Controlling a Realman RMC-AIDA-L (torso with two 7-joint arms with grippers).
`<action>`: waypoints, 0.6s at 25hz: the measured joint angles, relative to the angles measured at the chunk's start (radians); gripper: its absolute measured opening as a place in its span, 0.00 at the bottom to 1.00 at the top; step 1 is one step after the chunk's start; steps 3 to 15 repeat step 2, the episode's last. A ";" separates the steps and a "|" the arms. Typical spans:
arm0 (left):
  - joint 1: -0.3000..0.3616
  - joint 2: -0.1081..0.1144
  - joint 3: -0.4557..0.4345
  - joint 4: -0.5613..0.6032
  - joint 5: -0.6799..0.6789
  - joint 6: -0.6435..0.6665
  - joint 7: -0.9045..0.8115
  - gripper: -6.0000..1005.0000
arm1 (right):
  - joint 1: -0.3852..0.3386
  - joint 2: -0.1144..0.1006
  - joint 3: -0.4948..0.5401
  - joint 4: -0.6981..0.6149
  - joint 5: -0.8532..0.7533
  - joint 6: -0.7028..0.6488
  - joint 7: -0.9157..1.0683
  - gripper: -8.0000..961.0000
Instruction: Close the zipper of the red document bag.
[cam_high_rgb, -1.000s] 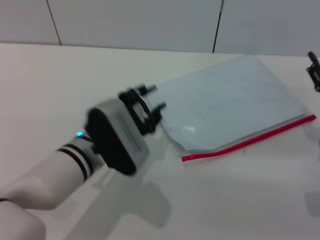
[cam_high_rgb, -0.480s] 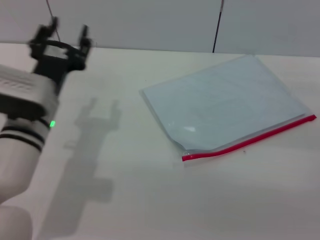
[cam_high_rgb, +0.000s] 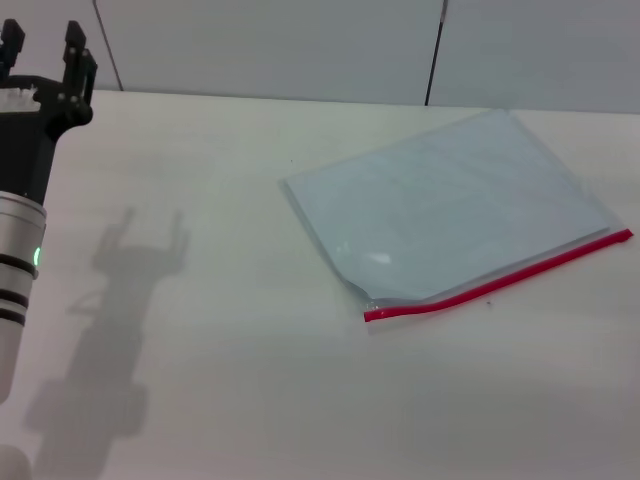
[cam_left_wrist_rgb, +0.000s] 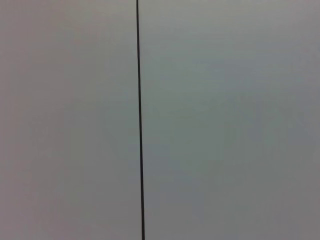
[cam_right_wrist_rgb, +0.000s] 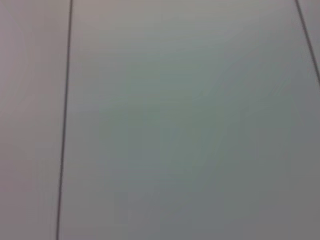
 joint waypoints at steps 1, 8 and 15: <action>-0.001 0.000 0.001 -0.001 0.001 -0.001 0.000 0.61 | 0.002 0.000 -0.007 0.000 0.000 0.000 -0.002 0.85; -0.001 0.000 0.001 -0.001 0.001 -0.002 0.000 0.61 | 0.005 0.001 -0.016 -0.001 -0.001 0.000 -0.003 0.85; -0.001 0.000 0.001 -0.001 0.001 -0.002 0.000 0.61 | 0.005 0.001 -0.016 -0.001 -0.001 0.000 -0.003 0.85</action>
